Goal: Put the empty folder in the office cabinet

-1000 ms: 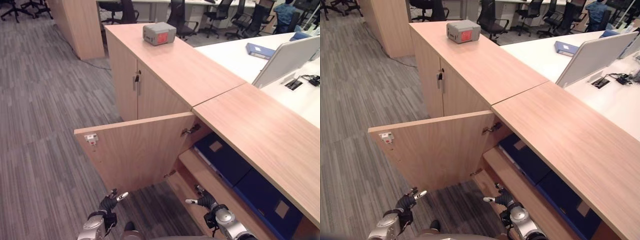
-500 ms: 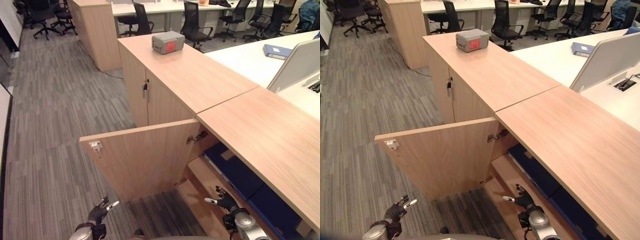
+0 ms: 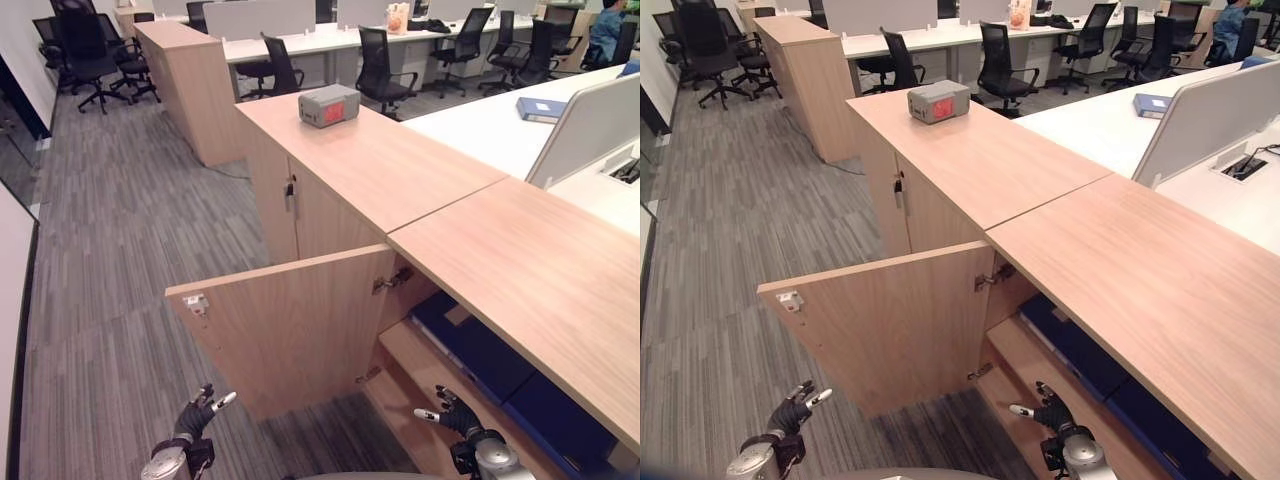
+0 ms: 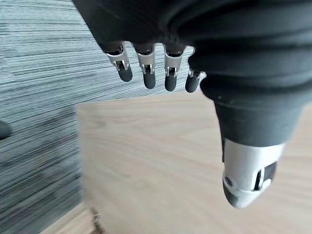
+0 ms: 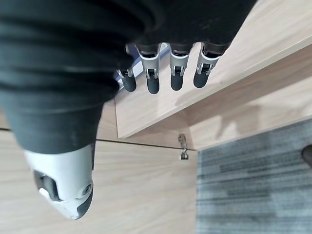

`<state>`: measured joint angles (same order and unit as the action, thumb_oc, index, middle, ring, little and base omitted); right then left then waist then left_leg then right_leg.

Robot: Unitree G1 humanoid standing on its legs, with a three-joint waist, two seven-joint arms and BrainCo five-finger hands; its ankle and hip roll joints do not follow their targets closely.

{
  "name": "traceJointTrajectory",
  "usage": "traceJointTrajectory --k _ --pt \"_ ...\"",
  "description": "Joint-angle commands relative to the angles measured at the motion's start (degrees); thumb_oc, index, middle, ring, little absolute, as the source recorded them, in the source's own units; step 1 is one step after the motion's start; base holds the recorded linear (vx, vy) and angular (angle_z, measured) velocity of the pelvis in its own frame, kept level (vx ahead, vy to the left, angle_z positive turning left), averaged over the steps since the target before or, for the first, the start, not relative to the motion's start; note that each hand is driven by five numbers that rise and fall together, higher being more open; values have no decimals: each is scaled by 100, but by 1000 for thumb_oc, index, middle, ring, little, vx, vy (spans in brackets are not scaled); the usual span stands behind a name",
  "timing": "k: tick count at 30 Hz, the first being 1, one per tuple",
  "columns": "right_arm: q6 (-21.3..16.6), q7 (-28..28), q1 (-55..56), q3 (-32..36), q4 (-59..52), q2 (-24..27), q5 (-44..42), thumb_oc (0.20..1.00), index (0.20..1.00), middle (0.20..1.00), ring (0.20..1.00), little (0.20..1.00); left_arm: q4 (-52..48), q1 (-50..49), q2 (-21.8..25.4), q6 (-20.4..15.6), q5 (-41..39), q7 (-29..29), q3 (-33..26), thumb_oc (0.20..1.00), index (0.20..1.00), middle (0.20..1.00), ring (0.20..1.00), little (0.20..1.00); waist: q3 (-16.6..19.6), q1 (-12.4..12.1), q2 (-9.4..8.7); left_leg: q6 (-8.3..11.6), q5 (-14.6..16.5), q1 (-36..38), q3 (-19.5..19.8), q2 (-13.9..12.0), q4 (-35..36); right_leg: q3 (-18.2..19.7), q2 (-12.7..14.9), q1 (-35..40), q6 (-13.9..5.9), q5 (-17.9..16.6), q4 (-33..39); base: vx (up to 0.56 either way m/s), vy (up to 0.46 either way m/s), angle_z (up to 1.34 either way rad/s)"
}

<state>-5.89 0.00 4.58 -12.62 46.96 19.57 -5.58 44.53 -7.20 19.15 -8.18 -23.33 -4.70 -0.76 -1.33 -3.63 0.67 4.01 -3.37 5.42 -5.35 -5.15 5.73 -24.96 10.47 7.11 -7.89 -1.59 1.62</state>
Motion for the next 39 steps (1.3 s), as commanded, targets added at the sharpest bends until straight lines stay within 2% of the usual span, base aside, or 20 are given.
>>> traceJointTrajectory --k 1,12,26,31,39 --pt "-176 -17 -301 26 -102 38 26 1000 1000 1000 1000 1000 -350 425 409 -406 -94 -9 -203 1000 1000 1000 1000 1000 -152 -59 -238 161 407 99 -198 32 -73 221 573 157 -552 -265 152 1 23 -4" --pt "-118 210 -370 -101 -4 139 122 1000 1000 1000 1000 1000 -1526 1009 1247 -400 -476 -633 101 1000 1000 1000 1000 1000 -149 109 -233 153 461 177 -272 45 -73 363 610 113 -577 -265 48 2 11 -2" --pt "-63 372 -410 -256 271 16 114 1000 1000 1000 1000 1000 -1995 1561 1531 -323 -676 -996 583 1000 1000 1000 1000 1000 -136 200 -280 134 505 236 -347 43 -73 445 627 59 -607 -276 -21 10 5 -5" --pt "-24 429 -366 -179 250 18 103 1000 1000 1000 1000 1000 -2024 1099 1267 -190 -647 -1162 656 1000 1000 1000 1000 1000 -148 189 -274 103 529 251 -326 63 -73 463 631 60 -594 -259 -41 4 7 0" --pt "13 340 -285 66 262 35 77 1000 1000 1000 1000 1000 -939 517 550 -84 -525 -751 184 1000 1000 1000 1000 1000 -167 136 -223 85 522 258 -230 68 -73 393 615 93 -546 -198 -56 0 0 0"
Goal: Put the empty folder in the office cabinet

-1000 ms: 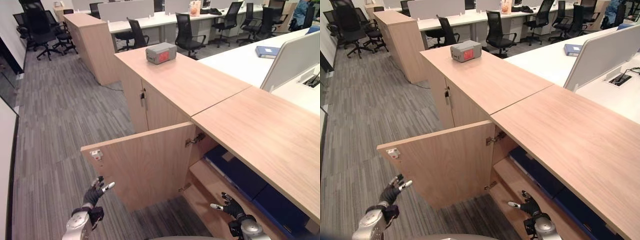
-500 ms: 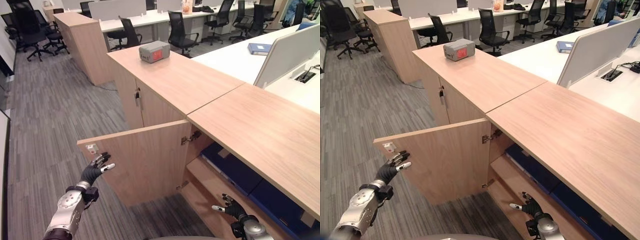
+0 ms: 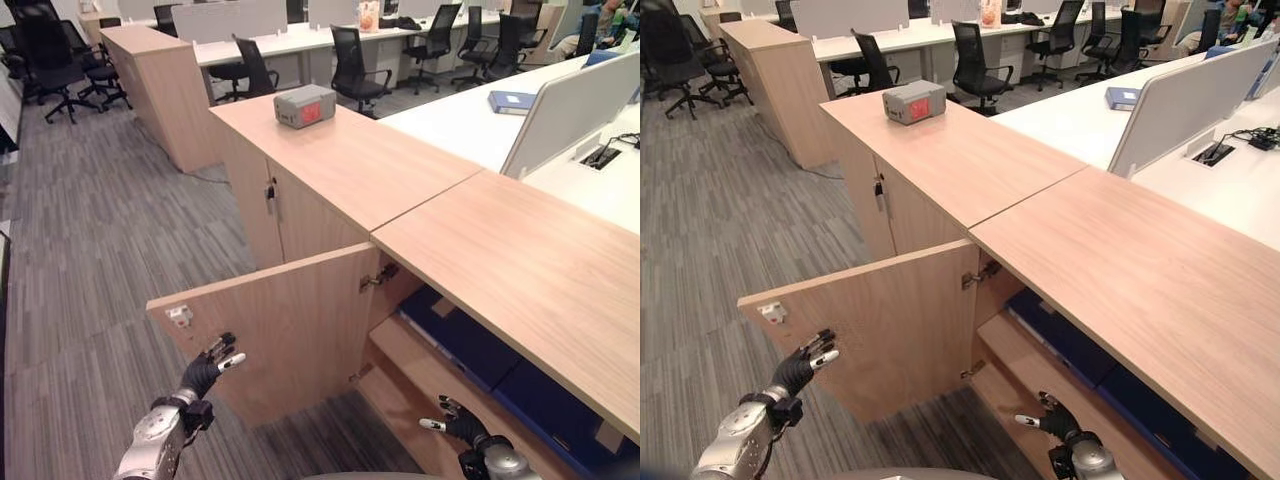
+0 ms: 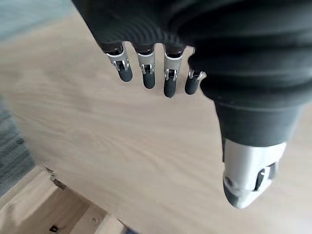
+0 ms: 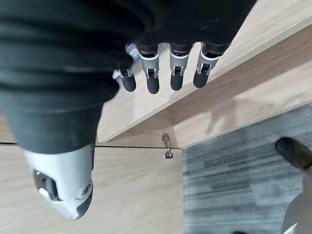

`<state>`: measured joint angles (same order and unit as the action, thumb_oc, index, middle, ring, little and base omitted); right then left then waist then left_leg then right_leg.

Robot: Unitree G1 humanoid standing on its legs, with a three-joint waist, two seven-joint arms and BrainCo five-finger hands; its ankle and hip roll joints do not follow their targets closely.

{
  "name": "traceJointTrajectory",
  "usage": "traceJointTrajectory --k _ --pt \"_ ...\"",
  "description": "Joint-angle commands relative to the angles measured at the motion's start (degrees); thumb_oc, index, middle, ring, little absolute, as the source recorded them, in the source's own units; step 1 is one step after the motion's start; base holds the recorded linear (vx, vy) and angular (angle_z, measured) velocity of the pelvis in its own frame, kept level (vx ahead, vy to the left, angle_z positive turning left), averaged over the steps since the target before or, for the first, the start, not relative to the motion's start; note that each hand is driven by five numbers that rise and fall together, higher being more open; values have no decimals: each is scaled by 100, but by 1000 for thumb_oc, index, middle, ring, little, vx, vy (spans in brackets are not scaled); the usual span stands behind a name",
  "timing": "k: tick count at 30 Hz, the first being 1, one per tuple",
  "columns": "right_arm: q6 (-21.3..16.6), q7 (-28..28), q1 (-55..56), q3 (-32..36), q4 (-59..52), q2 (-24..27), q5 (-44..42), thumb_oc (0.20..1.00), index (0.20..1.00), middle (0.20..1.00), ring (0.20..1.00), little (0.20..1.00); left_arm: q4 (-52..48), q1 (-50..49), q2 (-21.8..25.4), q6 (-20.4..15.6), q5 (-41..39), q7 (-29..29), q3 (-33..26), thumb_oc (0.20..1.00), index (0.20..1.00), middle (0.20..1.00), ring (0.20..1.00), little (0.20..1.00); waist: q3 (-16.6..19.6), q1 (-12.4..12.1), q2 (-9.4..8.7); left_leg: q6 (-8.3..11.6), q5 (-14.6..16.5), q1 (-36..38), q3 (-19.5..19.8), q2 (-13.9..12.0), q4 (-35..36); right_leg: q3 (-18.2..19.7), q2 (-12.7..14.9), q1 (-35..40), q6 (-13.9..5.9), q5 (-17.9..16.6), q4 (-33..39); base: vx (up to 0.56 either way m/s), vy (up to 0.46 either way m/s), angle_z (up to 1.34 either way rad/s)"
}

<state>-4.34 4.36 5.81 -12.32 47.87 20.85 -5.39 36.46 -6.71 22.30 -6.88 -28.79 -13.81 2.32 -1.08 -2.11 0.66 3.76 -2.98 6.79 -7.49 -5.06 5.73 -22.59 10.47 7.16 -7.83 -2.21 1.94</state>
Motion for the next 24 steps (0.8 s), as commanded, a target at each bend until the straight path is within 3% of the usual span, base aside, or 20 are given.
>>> traceJointTrajectory --k 1,16,24 --pt "-150 -116 -392 63 138 -95 63 1000 1000 1000 1000 1000 -13 415 145 -206 -13 208 -185 1000 1000 1000 1000 1000 -196 -28 -218 108 482 116 4 59 -73 145 612 91 -546 -132 -89 0 0 0" --pt "-111 -192 -449 -18 238 -106 135 1000 1000 1000 1000 1000 1126 159 -209 -50 486 251 43 1000 1000 1000 1000 1000 -219 -113 -194 115 440 23 190 31 -73 49 553 105 -493 -45 -97 -4 -4 5" --pt "-123 -245 -508 -35 362 -106 93 1000 1000 1000 1000 1000 1731 301 -169 -74 504 433 -246 1000 1000 1000 1000 1000 -219 -146 -205 138 422 6 239 -1 -73 12 526 121 -473 -16 -82 0 0 0"
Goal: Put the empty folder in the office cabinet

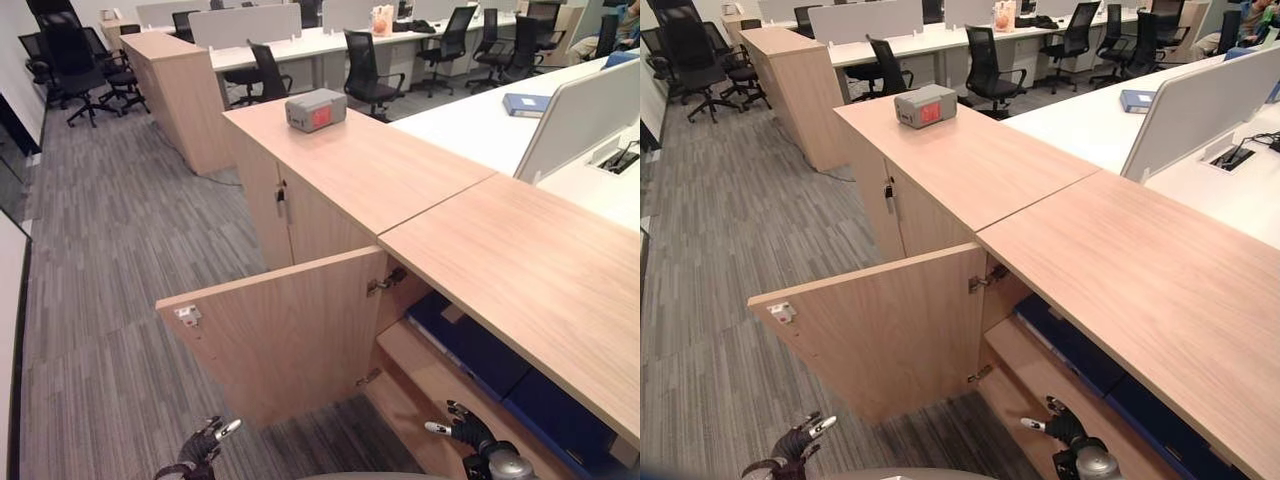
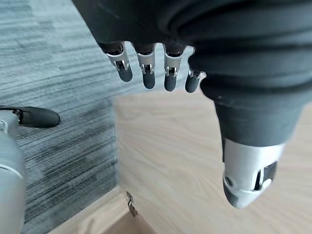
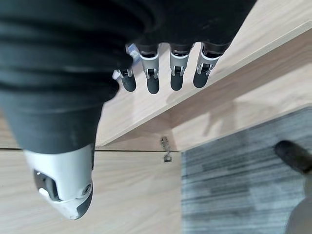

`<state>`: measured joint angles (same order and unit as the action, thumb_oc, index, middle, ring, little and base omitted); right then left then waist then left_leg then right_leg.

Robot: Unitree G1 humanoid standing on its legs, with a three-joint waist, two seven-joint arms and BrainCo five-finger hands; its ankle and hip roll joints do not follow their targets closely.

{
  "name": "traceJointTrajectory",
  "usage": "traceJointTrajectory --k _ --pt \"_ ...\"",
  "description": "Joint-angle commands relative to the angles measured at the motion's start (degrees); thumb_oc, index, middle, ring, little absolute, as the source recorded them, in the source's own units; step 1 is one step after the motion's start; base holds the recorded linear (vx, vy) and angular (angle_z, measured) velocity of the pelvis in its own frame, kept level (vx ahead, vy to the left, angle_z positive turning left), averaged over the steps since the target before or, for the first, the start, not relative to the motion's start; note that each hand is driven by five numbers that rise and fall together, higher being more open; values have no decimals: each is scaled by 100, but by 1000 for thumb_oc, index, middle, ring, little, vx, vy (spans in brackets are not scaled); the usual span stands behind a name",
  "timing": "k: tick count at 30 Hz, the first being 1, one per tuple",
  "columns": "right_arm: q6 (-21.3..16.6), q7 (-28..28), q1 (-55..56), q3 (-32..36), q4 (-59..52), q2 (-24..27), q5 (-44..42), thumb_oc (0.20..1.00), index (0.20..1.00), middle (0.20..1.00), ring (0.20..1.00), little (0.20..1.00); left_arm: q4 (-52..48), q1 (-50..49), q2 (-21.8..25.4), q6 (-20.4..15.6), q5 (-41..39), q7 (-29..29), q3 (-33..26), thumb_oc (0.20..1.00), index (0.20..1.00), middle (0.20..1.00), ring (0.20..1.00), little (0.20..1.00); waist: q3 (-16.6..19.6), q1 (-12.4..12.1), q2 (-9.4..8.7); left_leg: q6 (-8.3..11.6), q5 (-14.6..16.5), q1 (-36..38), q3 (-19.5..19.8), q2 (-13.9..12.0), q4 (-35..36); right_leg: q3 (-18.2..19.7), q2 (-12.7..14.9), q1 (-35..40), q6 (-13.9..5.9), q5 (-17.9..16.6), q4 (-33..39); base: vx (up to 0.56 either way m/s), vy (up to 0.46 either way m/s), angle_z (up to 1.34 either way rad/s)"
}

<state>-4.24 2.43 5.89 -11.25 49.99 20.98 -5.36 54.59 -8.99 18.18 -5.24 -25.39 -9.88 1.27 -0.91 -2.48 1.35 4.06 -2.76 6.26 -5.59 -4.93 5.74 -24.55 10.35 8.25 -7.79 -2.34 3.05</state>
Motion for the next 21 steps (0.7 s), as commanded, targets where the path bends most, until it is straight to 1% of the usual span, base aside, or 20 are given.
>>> traceJointTrajectory --k 1,2,4,6,7,10,16,21 --pt "-144 -68 -524 -141 157 -109 81 1000 1000 1000 1000 1000 8 614 332 -267 91 128 -310 1000 1000 1000 1000 1000 -225 -129 -280 113 398 58 53 -20 -74 204 526 15 -469 9 -188 0 0 0" --pt "-143 -65 -527 -141 152 -106 76 1000 1000 1000 1000 1000 29 639 361 -280 75 148 -351 1000 1000 1000 1000 1000 -221 -130 -283 114 400 60 56 -20 -74 205 523 19 -468 9 -186 0 0 0" --pt "-154 -78 -546 -164 140 -83 50 1000 1000 1000 1000 1000 51 819 567 -357 -10 264 -536 1000 1000 1000 1000 1000 -205 -117 -280 129 405 83 41 -27 -74 202 518 30 -468 9 -175 0 0 0" --pt "-154 -74 -555 -177 160 -74 47 1000 1000 1000 1000 1000 12 879 660 -386 -38 305 -581 1000 1000 1000 1000 1000 -203 -109 -274 133 402 84 31 -31 -74 207 517 30 -469 9 -174 0 0 0" --pt "-160 -73 -542 -166 144 -43 19 1000 1000 1000 1000 1000 -83 976 833 -428 -123 366 -688 1000 1000 1000 1000 1000 -194 -90 -264 141 398 91 16 -38 -74 228 515 22 -471 6 -167 0 0 0" --pt "-169 -62 -511 -165 117 -17 30 1000 1000 1000 1000 1000 -172 1076 1011 -476 -162 389 -778 1000 1000 1000 1000 1000 -178 -62 -254 150 405 100 -5 -43 -74 249 514 22 -473 1 -156 0 0 0" --pt "-167 -32 -474 -181 148 29 60 1000 1000 1000 1000 1000 -550 1308 1386 -537 -281 397 -837 1000 1000 1000 1000 1000 -160 -13 -242 162 420 124 -57 -41 -74 275 523 26 -494 -29 -133 0 0 0" --pt "-150 14 -471 -201 199 43 43 1000 1000 1000 1000 1000 -1051 1510 1679 -552 -379 285 -730 1000 1000 1000 1000 1000 -156 29 -234 164 434 132 -89 -30 -74 300 532 11 -518 -58 -135 0 0 0"
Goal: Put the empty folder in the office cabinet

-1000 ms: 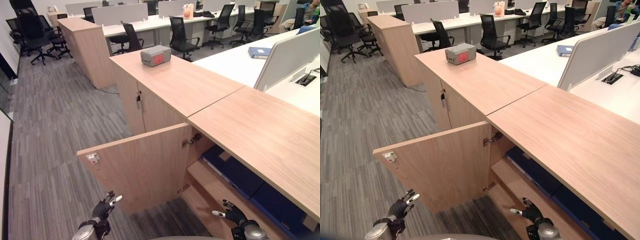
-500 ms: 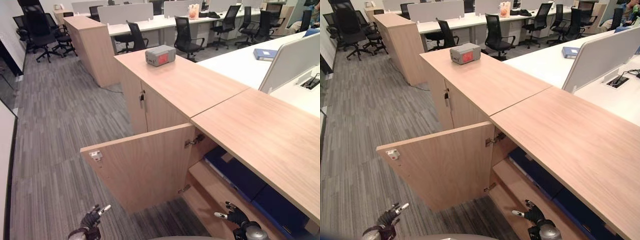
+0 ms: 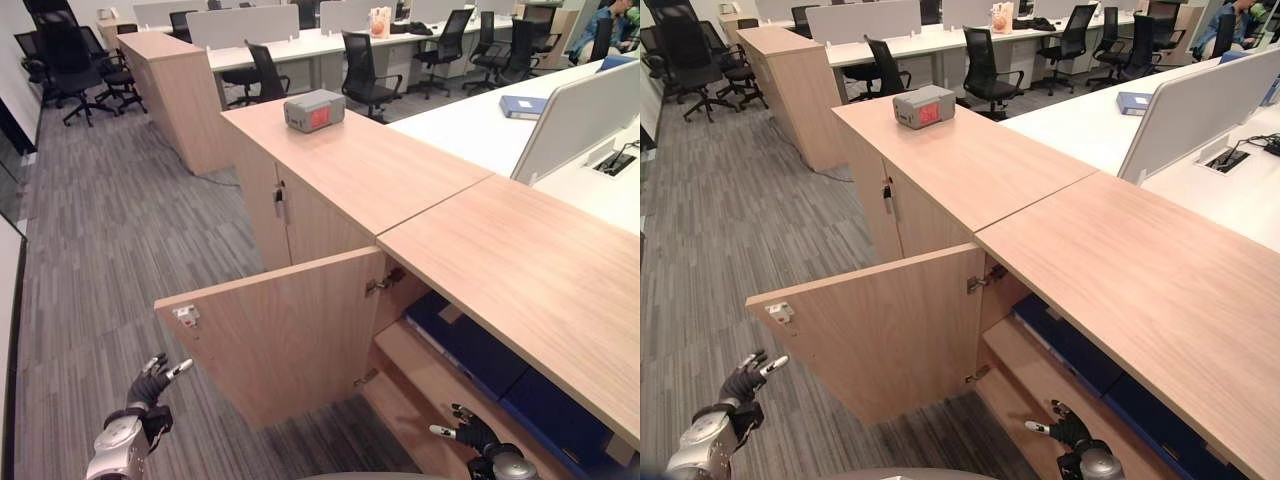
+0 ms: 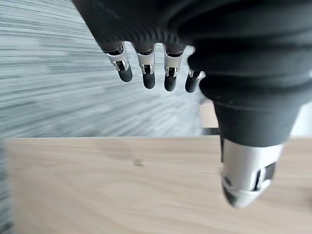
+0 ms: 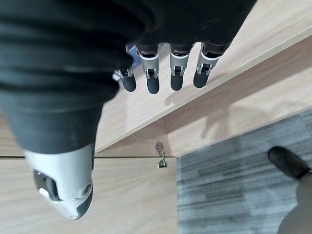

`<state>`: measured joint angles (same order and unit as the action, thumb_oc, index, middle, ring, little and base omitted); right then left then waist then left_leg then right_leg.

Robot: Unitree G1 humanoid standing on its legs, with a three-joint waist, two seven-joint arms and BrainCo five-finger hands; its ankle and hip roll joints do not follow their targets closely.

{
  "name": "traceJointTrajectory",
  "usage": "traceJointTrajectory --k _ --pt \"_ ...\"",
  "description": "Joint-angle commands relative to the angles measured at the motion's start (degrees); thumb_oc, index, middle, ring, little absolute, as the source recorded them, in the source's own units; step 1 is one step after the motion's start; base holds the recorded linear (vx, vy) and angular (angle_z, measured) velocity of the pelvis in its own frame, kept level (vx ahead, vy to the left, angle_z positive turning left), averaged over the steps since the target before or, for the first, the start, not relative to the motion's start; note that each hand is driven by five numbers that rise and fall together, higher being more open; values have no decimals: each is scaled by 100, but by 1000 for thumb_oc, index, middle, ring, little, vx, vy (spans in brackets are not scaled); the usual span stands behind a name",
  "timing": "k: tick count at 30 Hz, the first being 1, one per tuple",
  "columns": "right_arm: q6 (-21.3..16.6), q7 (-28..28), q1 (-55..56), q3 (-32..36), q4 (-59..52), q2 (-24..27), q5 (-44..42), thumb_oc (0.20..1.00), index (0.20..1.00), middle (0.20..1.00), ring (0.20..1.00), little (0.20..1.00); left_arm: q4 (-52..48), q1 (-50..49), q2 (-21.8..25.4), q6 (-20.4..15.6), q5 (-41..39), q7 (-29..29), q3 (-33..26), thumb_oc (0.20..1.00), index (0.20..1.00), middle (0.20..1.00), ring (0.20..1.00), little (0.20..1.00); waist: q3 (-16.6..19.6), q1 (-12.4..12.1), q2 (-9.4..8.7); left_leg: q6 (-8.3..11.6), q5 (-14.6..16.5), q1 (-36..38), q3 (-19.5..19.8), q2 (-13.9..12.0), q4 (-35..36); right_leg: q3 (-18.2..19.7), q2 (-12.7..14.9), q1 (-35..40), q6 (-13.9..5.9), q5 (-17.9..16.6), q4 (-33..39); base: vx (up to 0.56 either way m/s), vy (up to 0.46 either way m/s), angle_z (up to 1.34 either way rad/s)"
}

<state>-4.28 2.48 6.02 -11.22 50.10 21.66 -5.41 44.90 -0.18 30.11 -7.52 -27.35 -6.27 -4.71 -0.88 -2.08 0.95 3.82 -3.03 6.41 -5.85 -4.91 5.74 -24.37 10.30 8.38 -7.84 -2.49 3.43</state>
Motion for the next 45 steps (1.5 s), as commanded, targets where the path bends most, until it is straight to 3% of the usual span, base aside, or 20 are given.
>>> traceJointTrajectory --k 1,10,23,34,45 --pt "-144 27 -493 -211 210 -26 43 1000 1000 1000 1000 1000 -159 654 532 -337 -158 -109 -87 1000 1000 1000 1000 1000 -161 -6 -196 186 463 116 -70 -30 -74 290 541 -3 -517 -50 -171 0 0 0" --pt "-119 167 -548 -289 333 -108 11 1000 1000 1000 1000 1000 -1076 883 654 -342 -522 -628 349 1000 1000 1000 1000 1000 -161 48 -188 180 484 132 -108 -9 -74 329 575 -11 -545 -82 -170 0 0 0" --pt "-39 246 -601 -367 538 -224 134 1000 1000 1000 1000 1000 -2151 705 325 -190 -580 -1040 1017 1000 1000 1000 1000 1000 -189 63 -228 156 506 114 -105 22 -74 324 600 -15 -554 -104 -167 0 0 0" --pt "48 302 -605 -312 543 -230 197 1000 1000 1000 1000 1000 -2324 -118 22 59 -344 -1355 1391 1000 1000 1000 1000 1000 -223 -10 -238 131 486 29 -64 37 -74 292 612 -65 -544 -117 -202 0 0 0" --pt "67 361 -705 -361 543 -159 330 1000 1000 1000 1000 1000 -2759 -892 229 146 74 -1743 1834 1000 1000 1000 1000 1000 -266 -83 -240 106 469 -77 19 53 -74 268 612 -133 -541 -119 -227 -1 0 1"
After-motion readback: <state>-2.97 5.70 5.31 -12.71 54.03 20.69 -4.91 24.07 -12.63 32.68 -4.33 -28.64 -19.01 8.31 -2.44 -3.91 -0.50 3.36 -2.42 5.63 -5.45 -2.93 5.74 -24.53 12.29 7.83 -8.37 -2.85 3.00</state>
